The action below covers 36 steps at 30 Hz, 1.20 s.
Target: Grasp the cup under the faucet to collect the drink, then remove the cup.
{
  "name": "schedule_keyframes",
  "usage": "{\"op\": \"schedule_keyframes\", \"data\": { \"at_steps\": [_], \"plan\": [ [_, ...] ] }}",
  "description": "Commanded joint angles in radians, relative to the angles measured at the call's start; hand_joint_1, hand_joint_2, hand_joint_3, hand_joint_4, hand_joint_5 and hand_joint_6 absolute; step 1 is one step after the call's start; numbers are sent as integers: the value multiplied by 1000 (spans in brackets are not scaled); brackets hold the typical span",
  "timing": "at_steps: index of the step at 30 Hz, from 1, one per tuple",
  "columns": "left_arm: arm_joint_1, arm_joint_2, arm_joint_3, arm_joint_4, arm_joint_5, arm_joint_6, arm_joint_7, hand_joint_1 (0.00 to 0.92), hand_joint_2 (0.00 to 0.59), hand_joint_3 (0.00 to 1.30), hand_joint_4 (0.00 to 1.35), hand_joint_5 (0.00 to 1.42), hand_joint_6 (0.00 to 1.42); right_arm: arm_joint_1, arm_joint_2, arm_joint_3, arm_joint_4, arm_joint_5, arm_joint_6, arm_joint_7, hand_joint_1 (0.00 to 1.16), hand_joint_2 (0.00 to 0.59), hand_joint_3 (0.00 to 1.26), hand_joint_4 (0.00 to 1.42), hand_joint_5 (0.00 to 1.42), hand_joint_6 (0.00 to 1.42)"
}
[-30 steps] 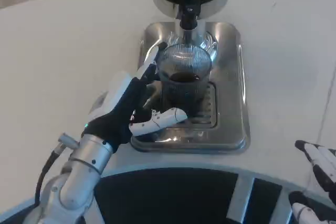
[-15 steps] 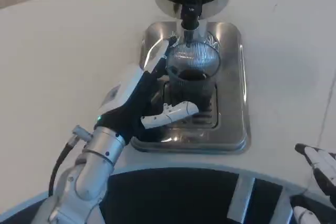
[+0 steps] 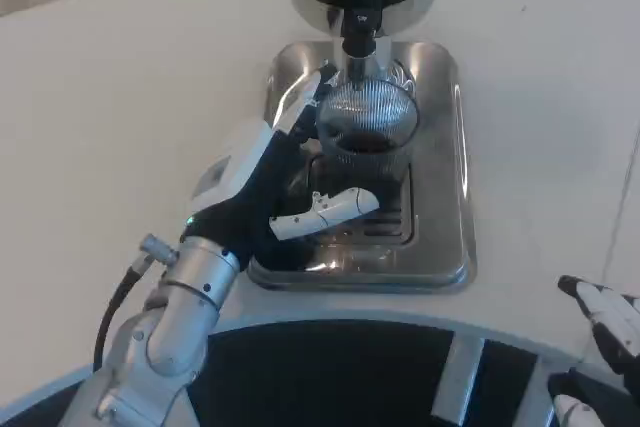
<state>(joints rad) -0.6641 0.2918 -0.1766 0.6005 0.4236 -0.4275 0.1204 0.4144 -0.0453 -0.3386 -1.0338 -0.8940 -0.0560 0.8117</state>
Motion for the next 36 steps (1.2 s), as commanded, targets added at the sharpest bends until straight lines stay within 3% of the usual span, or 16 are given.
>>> {"op": "schedule_keyframes", "data": {
  "at_steps": [1, 10, 22, 31, 36],
  "plan": [
    [-5, 12, 11, 18, -7, -11, 8, 241, 46, 0, 0, 273, 202, 17, -3, 17, -13, -8, 13, -22, 55, 522, 0, 0, 0, 0],
    [-22, 26, 32, 60, -91, -80, -70, 313, 43, 0, 0, 306, 238, 21, 7, 38, -13, -17, 9, -33, 60, 518, 0, 0, 0, 0],
    [-65, 42, 64, 158, -170, -176, -162, 334, 43, 0, 0, 309, 253, 2, 34, 92, -13, -73, 30, -21, 62, 507, 0, 0, 0, 0],
    [-128, 43, 52, 273, -163, -227, -173, 427, 52, 0, 0, 333, 233, -15, 48, 145, -13, -127, 49, -6, 62, 506, 3, 0, 0, 0],
    [-155, 33, 43, 316, -152, -240, -156, 448, 55, 0, 0, 345, 227, -28, 46, 153, -13, -142, 62, 0, 67, 504, 6, 0, 0, 0]
  ]
}}
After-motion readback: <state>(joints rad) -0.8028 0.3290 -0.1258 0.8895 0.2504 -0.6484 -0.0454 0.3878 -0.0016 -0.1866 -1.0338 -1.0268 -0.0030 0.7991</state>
